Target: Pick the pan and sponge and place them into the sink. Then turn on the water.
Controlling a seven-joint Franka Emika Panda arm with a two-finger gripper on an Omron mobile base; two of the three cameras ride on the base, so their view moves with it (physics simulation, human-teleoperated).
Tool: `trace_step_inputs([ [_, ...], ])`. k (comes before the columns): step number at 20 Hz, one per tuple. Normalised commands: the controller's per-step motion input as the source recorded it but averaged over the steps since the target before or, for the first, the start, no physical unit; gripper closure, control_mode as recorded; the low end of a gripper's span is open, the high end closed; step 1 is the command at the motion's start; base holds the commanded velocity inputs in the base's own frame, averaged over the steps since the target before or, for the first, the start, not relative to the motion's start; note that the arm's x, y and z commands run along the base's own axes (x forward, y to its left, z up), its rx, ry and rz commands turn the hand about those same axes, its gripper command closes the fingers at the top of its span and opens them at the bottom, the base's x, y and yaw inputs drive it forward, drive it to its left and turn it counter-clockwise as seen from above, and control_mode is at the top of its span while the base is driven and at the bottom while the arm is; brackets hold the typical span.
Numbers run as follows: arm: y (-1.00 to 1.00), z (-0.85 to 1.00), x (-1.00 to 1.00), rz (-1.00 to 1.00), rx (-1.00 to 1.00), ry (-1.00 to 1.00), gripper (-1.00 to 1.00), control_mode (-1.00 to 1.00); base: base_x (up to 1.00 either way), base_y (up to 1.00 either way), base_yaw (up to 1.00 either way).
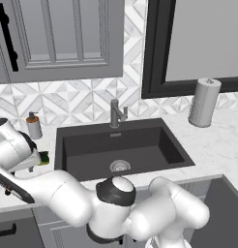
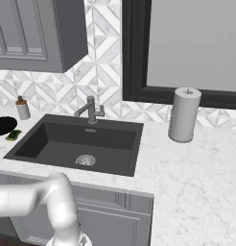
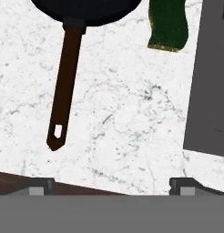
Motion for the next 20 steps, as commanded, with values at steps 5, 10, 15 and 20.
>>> trace_step_inputs([
  [5,0.24,-0.32,0.13,-0.12,0.00,-0.05,-1.00,-1.00,0.00,0.00,0.00],
  [10,0.21,-0.16,0.17,-0.12,0.00,0.00,-1.00,-1.00,0.00,0.00,0.00],
  [15,0.19,-0.19,0.11,-0.09,0.00,0.00,-1.00,-1.00,0.00,0.00,0.00],
  [20,0.19,-0.24,0.10,-0.08,0.00,0.00,-1.00,-1.00,0.00,0.00,0.00],
])
